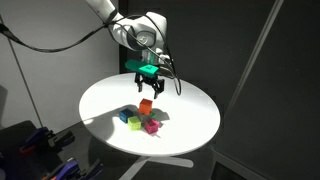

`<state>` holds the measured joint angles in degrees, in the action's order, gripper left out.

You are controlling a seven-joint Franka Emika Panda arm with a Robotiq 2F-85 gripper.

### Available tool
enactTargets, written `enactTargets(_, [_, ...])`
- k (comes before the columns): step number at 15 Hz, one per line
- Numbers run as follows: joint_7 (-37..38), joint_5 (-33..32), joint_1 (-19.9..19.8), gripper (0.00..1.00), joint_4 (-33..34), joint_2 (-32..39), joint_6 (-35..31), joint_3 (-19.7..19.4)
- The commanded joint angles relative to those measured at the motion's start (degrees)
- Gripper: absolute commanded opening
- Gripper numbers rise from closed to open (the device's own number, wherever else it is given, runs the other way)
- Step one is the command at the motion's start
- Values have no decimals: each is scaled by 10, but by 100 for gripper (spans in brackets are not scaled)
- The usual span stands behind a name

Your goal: Pick up the orange block and put it on top of the lime green and blue block

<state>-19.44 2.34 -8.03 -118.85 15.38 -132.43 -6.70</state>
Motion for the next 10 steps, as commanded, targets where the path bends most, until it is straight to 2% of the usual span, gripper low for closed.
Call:
enactTargets(1, [-38, 11, -18, 100, -1, 12, -16, 16])
enactTargets(10, [-87, 8, -32, 100, -1, 37, -29, 32])
